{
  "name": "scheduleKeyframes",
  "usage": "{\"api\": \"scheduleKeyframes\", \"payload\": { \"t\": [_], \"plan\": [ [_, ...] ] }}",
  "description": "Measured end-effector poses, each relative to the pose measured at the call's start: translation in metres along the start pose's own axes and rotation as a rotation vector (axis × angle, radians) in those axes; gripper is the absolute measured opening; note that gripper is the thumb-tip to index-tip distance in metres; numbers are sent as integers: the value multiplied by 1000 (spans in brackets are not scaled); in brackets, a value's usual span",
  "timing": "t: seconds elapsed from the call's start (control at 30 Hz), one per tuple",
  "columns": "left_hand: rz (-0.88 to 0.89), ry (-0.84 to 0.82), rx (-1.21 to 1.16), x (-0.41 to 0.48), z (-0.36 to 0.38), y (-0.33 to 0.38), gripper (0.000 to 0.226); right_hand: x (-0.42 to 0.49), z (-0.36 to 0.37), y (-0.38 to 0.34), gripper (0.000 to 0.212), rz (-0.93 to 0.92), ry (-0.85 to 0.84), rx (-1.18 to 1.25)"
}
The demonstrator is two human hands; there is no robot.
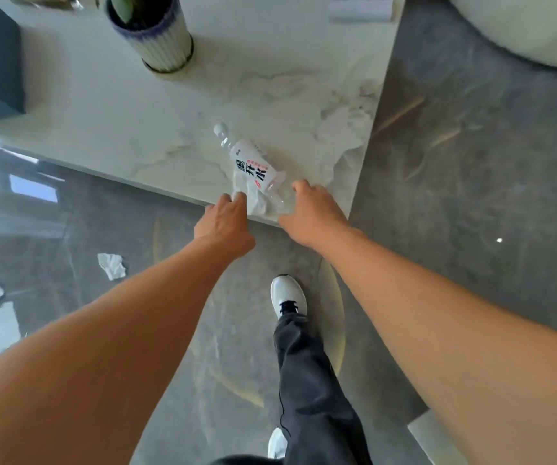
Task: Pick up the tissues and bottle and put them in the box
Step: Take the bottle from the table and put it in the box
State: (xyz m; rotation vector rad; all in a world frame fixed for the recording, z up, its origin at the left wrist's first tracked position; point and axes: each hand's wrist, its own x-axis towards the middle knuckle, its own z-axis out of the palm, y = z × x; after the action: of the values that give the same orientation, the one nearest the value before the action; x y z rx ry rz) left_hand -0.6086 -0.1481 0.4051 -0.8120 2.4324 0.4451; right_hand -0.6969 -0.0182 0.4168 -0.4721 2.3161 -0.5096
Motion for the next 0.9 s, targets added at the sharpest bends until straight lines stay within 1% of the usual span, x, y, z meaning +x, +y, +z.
{"api": "scheduleKeyframes", "payload": {
  "t": [0.1, 0.17, 0.2, 0.27, 0.33, 0.43, 0.47, 0.57, 0.7, 0.8, 0.9],
  "plan": [
    [-28, 13, -79, 57, 16, -4, 86, 53, 21, -20, 66, 1, 82, -31],
    [-59, 4, -153, 80, 26, -9, 95, 78, 38, -23, 78, 22, 77, -48],
    [-59, 12, -188, 88, 31, -13, 96, 87, 44, -21, 84, 22, 72, -46],
    [19, 67, -206, 96, 35, -16, 83, 98, 50, -15, 92, 12, 82, -61],
    [98, 105, -190, 101, 32, -18, 61, 105, 49, -8, 96, 13, 112, -62],
    [118, 96, -170, 96, 32, -21, 26, 102, 47, 3, 93, 0, 113, -16],
    [121, 80, -172, 95, 32, -22, 19, 102, 44, 6, 91, 8, 112, -6],
    [103, 60, -205, 86, 31, -20, 15, 97, 31, 22, 85, 50, 156, -1],
    [85, 80, -230, 55, 37, -13, 9, 69, 23, 52, 88, 192, 145, 72],
    [139, 105, -193, 14, 46, -10, 9, 22, 24, 74, 84, 219, 167, 90],
    [227, 143, -174, -42, 63, -7, 12, -48, 37, 101, 80, 237, 240, 66]
  ]
}}
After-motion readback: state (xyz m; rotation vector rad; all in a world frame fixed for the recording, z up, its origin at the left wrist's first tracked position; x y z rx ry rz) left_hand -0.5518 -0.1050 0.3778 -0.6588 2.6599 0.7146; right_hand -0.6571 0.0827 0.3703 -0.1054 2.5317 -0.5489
